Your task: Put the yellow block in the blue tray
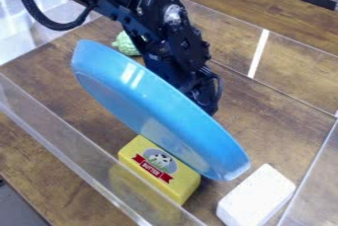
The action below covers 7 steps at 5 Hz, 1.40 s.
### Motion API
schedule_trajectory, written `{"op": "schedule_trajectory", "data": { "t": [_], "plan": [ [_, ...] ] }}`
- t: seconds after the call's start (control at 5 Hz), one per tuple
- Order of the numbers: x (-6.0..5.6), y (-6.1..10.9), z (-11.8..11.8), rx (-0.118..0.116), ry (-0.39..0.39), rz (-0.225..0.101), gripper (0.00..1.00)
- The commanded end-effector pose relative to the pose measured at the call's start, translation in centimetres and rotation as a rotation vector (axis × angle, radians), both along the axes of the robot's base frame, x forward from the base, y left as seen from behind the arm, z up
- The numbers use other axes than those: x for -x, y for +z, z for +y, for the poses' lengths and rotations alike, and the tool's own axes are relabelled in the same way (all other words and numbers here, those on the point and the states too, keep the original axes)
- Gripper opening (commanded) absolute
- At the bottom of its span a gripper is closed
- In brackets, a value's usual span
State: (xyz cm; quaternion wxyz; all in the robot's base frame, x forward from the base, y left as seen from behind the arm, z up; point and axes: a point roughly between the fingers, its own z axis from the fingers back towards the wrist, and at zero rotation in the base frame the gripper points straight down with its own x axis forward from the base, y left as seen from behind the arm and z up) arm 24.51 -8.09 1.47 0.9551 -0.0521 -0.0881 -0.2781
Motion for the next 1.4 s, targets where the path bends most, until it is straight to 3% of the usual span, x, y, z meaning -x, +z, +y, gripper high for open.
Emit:
{"op": "schedule_trajectory", "data": {
  "t": [0.0,0.2,0.4,0.8,1.0,1.2],
  "plan": [
    [3.9,-1.9,1.5,-0.039,-0.073,0.216,1.0],
    [3.0,-1.4,1.8,-0.034,-0.068,0.222,1.0],
    [2.3,-0.9,2.7,-0.037,-0.075,0.239,0.0],
    [1.1,-0.2,3.2,-0.031,-0.054,0.255,0.0],
    [0.7,0.0,3.3,-0.02,-0.055,0.266,1.0],
    [0.4,0.3,3.5,-0.01,-0.056,0.278,1.0]
  ]
}}
